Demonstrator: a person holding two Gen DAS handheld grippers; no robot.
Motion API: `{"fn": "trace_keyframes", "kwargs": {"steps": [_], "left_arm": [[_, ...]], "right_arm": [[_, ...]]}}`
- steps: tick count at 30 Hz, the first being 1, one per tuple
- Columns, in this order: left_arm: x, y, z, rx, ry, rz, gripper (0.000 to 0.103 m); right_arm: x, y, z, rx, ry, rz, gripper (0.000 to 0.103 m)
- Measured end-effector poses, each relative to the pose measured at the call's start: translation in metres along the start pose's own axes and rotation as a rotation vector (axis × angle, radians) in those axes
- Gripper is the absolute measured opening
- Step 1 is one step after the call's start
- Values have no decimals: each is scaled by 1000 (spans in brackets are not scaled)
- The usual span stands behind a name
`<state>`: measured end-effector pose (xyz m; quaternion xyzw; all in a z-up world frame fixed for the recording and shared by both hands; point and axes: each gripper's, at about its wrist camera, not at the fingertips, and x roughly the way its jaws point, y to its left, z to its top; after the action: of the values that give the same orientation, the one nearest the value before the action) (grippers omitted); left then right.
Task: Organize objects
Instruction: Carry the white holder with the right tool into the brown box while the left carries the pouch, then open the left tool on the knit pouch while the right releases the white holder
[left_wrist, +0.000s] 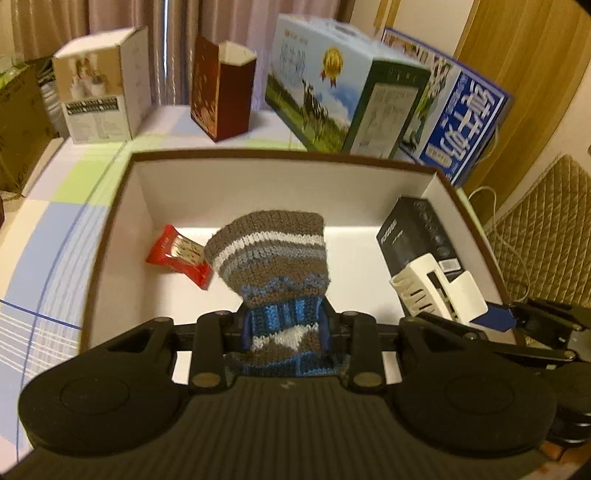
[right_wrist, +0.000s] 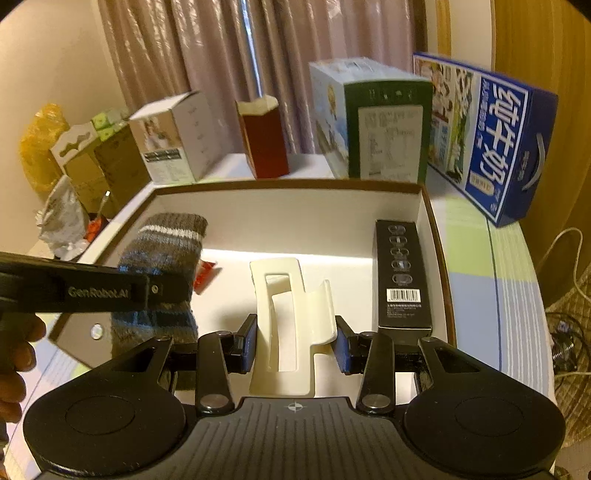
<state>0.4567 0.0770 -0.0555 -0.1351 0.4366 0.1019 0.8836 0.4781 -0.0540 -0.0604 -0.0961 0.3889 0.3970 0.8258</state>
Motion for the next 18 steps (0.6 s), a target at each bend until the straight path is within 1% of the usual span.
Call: {"fn": "trace_keyframes", "kwargs": {"steps": [8, 10, 12, 14, 15, 17, 18], "left_arm": [[35, -9, -2, 22, 82, -10, 30], [42, -10, -1, 24, 103, -14, 34], [48, -10, -1, 24, 132, -17, 36], [52, -9, -2, 27, 152, -10, 42], [52, -7, -2, 29, 156, -6, 47], [50, -4, -2, 38, 150, 10, 51], [48, -1, -2, 45, 145, 19, 55]], "right_arm": [[20, -13, -1, 27, 46, -23, 38], [24, -14, -2, 35, 54, -27, 38], [27, -16, -3, 43, 63, -30, 38], [29, -17, -3, 50, 70, -32, 38], [30, -17, -3, 52, 74, -32, 38], [31, -17, -3, 56, 79, -33, 38], [32, -17, -3, 59, 83, -33, 38]]}}
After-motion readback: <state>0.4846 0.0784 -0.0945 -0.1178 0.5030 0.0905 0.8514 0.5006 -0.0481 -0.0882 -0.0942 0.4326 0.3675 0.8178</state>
